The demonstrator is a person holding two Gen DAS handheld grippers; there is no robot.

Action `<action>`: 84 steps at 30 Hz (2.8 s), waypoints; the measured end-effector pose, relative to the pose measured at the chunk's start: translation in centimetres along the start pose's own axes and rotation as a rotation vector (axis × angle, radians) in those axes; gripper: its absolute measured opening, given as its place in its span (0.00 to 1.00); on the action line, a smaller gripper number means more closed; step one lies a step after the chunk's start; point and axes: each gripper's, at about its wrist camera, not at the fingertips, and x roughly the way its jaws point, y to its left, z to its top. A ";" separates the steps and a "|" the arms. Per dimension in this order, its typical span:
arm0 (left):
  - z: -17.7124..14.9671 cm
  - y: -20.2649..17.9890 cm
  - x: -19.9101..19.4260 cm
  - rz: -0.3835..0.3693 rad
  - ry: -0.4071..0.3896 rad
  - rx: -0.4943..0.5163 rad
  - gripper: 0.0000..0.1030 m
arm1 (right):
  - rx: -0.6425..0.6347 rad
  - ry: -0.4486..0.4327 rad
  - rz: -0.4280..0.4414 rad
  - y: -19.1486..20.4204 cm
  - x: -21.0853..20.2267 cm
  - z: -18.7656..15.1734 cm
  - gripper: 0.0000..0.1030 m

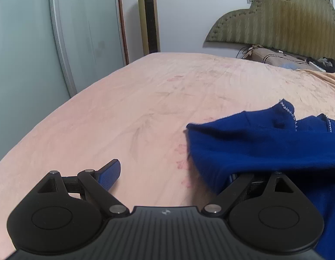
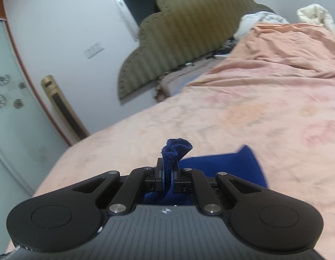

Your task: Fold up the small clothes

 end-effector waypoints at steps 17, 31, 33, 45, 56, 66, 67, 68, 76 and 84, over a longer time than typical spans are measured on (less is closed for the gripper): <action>-1.1 -0.3 -0.3 -0.047 0.021 0.059 0.89 | -0.014 0.005 -0.162 -3.4 0.1 -2.7 0.09; -2.7 0.7 -3.1 -0.107 0.018 0.214 0.90 | -0.086 0.092 -0.247 -4.1 1.0 -3.7 0.23; -2.6 1.4 -3.5 -0.125 0.011 0.201 0.90 | -0.094 0.087 -0.263 -4.1 0.8 -3.7 0.29; 3.9 3.1 1.5 -0.380 0.062 -0.043 0.90 | -0.309 0.085 -0.048 3.5 2.4 -1.3 0.48; 4.6 2.8 10.3 -0.634 0.221 -0.329 0.88 | -0.284 0.078 -0.116 1.3 4.4 -0.3 0.66; 3.8 1.5 11.1 -0.618 0.168 -0.267 0.09 | -0.067 0.257 -0.125 -8.7 8.1 2.1 0.70; 3.8 1.5 11.0 -0.608 0.160 -0.258 0.08 | -0.074 0.257 -0.123 -8.7 8.5 1.8 0.70; 3.8 1.4 10.8 -0.591 0.151 -0.248 0.07 | -0.091 0.241 -0.123 -8.4 8.7 1.7 0.69; 5.9 0.8 9.6 -0.346 0.017 -0.117 0.05 | -0.194 0.207 -0.157 -6.8 10.2 2.4 0.08; 6.6 -0.2 10.3 -0.114 -0.030 -0.003 0.05 | -0.278 0.165 -0.257 -6.6 10.1 1.8 0.08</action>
